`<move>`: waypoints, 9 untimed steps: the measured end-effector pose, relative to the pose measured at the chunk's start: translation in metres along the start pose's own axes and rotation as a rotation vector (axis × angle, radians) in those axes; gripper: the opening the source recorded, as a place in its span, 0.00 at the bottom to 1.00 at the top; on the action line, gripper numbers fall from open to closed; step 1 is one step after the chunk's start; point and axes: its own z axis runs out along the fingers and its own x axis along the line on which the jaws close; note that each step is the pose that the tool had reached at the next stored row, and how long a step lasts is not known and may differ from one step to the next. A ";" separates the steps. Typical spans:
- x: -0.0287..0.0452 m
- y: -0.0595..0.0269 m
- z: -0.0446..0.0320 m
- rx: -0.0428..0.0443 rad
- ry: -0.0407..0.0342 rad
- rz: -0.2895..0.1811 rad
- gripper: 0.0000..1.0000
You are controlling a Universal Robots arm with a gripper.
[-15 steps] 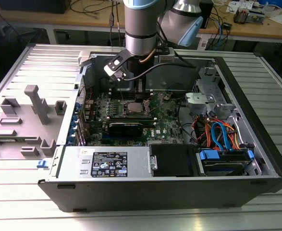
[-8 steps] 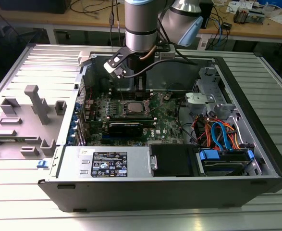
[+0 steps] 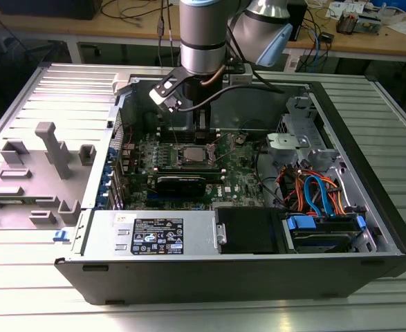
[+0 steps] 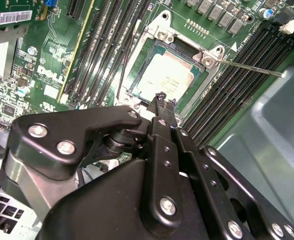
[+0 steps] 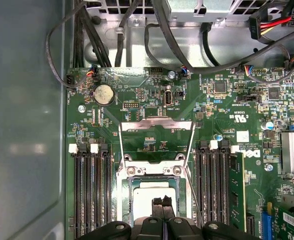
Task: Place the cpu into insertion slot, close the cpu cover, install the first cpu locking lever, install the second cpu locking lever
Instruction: 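Close the cpu cover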
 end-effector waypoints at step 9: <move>-0.0001 0.0001 -0.0022 -0.0001 0.0001 0.000 0.11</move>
